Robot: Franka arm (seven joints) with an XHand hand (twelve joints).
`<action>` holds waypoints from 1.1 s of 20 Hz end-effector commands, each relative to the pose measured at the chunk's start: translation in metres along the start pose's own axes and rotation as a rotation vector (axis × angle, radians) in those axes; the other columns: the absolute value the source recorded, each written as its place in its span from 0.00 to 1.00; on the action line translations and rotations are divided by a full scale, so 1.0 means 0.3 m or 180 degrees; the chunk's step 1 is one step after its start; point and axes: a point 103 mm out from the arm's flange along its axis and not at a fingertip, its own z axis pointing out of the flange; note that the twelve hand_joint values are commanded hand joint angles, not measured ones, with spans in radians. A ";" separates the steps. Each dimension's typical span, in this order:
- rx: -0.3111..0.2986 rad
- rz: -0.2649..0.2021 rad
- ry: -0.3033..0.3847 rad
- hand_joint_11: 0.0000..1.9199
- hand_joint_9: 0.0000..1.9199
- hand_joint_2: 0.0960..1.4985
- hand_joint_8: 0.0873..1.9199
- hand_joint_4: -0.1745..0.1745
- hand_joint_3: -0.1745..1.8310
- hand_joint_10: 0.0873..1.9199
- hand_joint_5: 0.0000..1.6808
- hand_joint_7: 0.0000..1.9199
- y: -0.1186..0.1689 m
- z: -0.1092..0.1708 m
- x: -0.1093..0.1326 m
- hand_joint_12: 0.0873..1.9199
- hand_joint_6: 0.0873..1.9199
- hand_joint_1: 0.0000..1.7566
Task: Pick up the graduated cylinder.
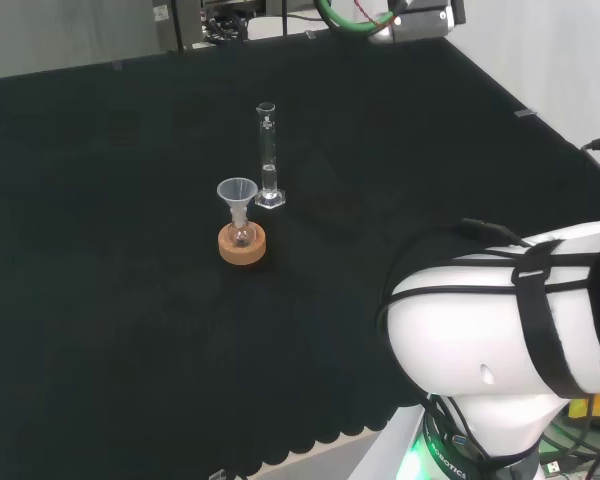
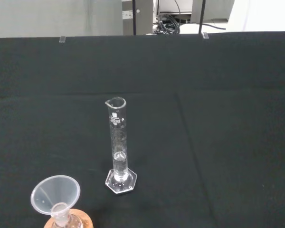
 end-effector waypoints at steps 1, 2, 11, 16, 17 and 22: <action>0.0058 0.0064 0.0098 0.06 0.12 0.81 0.22 0.50 0.25 0.32 0.17 0.00 0.061 0.101 -0.079 0.71 0.00 0.00; 0.0050 0.0071 0.0117 0.06 0.12 0.81 0.22 0.50 0.25 0.32 0.17 0.00 0.079 0.117 -0.092 0.71 0.00 0.00; -0.0037 -0.0109 0.0370 0.07 0.15 0.79 0.24 0.47 0.23 0.32 0.16 0.03 0.314 0.308 -0.168 0.71 0.00 0.04; -0.0030 -0.0265 0.0494 0.08 0.17 0.76 0.26 0.46 0.22 0.33 0.16 0.05 0.428 0.419 -0.149 0.71 0.00 0.08; -0.0014 -0.0304 0.0511 0.08 0.18 0.76 0.26 0.45 0.22 0.33 0.16 0.05 0.443 0.444 -0.141 0.71 0.00 0.09; 0.0100 -0.0447 0.0588 0.09 0.19 0.74 0.28 0.44 0.21 0.33 0.17 0.07 0.496 0.570 -0.109 0.71 0.00 0.11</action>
